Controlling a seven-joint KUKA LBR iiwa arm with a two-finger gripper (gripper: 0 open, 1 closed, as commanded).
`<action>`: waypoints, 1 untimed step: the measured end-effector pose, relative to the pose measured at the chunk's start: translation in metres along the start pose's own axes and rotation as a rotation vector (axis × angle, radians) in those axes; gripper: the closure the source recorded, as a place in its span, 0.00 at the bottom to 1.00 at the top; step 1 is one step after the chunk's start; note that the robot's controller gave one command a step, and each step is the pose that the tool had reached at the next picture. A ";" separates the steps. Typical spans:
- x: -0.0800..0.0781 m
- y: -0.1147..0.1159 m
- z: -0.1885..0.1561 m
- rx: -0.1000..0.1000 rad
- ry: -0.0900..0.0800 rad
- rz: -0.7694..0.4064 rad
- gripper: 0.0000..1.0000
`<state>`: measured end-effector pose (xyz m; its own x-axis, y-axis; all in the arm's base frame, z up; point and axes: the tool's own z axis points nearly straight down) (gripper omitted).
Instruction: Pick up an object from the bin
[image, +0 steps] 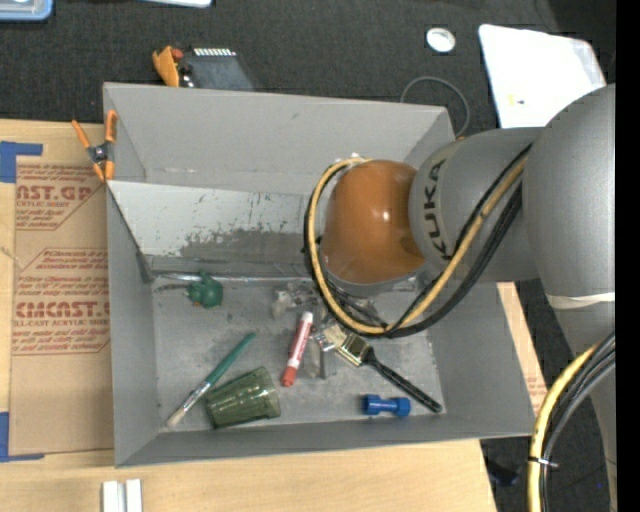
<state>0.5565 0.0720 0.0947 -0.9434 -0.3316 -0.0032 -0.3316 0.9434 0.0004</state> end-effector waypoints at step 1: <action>0.001 0.010 0.000 -0.002 0.002 -0.147 0.00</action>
Offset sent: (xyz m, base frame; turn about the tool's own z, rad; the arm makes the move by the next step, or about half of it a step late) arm -0.0067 0.0251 0.0053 -0.5681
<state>0.5524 0.0816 0.0950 -0.8849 -0.4658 -0.0018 -0.4658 0.8849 0.0022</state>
